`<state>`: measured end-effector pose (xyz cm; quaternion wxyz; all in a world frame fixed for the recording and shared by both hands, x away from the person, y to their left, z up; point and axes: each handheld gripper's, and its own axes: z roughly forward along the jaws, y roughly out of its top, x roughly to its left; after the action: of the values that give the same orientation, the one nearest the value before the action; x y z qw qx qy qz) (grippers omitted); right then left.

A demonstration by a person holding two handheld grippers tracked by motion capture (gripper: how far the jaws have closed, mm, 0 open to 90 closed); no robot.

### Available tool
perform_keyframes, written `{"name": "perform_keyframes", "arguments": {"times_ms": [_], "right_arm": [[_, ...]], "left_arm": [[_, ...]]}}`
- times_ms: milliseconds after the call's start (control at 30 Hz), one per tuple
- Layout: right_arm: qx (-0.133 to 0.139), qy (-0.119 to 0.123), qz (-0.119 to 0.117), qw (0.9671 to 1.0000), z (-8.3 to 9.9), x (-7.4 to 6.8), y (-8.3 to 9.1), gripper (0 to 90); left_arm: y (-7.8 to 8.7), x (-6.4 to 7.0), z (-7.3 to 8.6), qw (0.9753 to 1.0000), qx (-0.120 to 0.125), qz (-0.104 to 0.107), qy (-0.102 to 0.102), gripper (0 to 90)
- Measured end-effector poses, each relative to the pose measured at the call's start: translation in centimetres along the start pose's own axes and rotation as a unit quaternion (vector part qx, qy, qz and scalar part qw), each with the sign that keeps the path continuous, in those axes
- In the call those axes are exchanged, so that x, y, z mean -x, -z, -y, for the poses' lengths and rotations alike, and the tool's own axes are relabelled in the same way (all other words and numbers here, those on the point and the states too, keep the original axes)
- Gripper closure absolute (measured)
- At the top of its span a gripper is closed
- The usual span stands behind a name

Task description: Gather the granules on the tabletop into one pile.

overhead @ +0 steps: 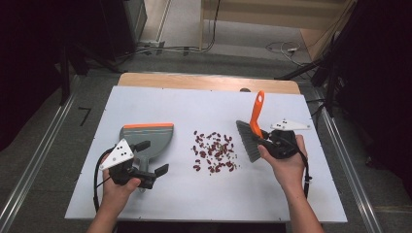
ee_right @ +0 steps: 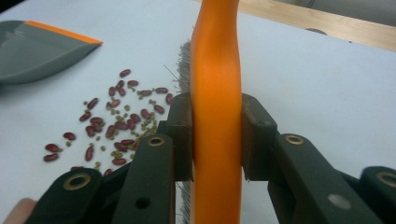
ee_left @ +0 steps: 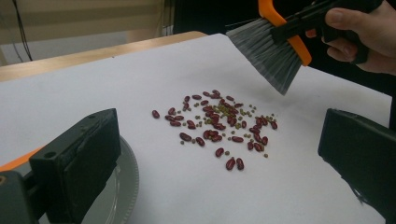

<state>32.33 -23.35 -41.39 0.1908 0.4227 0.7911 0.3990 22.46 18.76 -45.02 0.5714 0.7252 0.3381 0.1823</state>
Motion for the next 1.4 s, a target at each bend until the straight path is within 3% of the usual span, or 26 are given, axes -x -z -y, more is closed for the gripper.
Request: {"name": "perform_keyframes", "arguments": {"times_ms": [267,433,600,900,1200,1400], "right_arm": [[-0.035,0.016,0.026,0.9989,-1.3,0.6,-1.6,68.2],[-0.058,0.024,0.043,0.9971,-1.9,1.4,-2.3,68.3],[-0.091,0.046,0.058,0.9931,-2.5,1.3,-3.6,68.3],[-0.127,0.081,0.077,0.9856,-4.0,0.4,-6.9,68.3],[-0.159,0.103,0.077,0.9787,-5.0,-0.8,-9.7,68.3],[-0.172,0.12,0.056,0.9762,-5.3,-2.1,-10.8,68.8]], "left_arm": [[-0.7,0.4,-0.1,0.9996,-0.019,0.001,-0.021,0.0],[-0.7,0.4,0.0,0.9997,-0.016,0.007,-0.016,0.0],[-0.5,0.4,0.0,0.9997,-0.015,0.005,-0.016,0.0],[-0.2,0.1,0.1,0.9998,-0.014,0.004,-0.011,0.0],[0.0,0.0,0.2,0.9998,-0.017,0.004,-0.01,0.3],[0.2,-0.1,0.2,0.9999,-0.013,0.002,-0.007,0.3]]}}
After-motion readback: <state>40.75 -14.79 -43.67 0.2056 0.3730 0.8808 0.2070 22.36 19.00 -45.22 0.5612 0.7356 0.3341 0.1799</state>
